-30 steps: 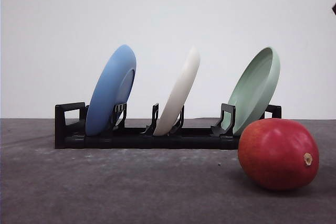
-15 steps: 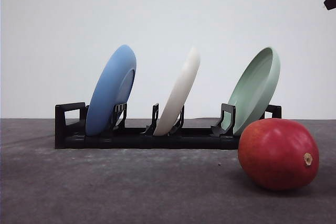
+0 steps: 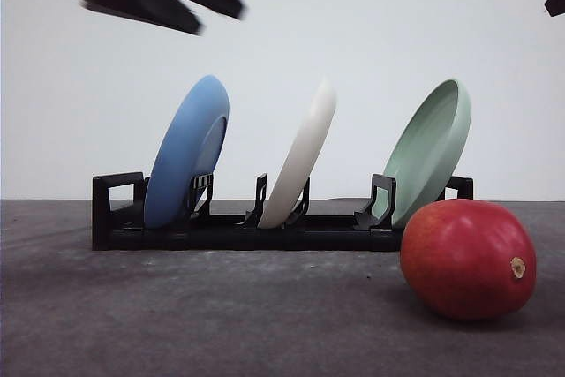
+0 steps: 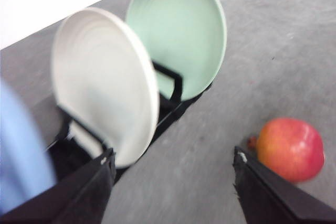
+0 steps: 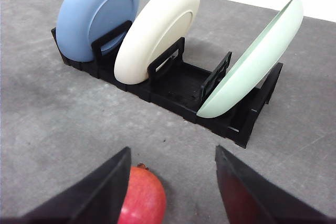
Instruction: Place pomegranate in white plate
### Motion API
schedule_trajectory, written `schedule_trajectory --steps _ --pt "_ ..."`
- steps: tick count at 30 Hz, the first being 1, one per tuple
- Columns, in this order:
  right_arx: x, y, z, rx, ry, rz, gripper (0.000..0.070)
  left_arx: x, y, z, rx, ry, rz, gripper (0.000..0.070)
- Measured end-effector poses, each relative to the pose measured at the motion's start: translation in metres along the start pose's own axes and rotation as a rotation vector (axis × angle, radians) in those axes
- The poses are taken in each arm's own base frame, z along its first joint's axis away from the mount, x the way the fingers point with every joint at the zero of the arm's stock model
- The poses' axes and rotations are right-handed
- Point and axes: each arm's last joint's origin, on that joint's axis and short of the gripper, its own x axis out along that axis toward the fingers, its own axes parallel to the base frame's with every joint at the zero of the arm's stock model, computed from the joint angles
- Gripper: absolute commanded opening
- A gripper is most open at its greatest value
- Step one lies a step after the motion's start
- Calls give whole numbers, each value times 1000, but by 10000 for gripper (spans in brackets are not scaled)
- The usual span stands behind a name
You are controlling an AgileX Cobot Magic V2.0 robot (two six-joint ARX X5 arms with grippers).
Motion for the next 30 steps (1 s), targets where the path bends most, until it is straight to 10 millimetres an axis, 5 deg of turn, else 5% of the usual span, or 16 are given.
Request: schedule_trajectory --steps 18,26,30 --pt "0 0 0 0 0 0 325 117 -10 -2 -48 78 180 422" --pt "0 0 0 0 0 0 325 149 -4 -7 -62 122 229 421" --pt "0 0 0 0 0 0 325 151 -1 -7 -66 121 237 297"
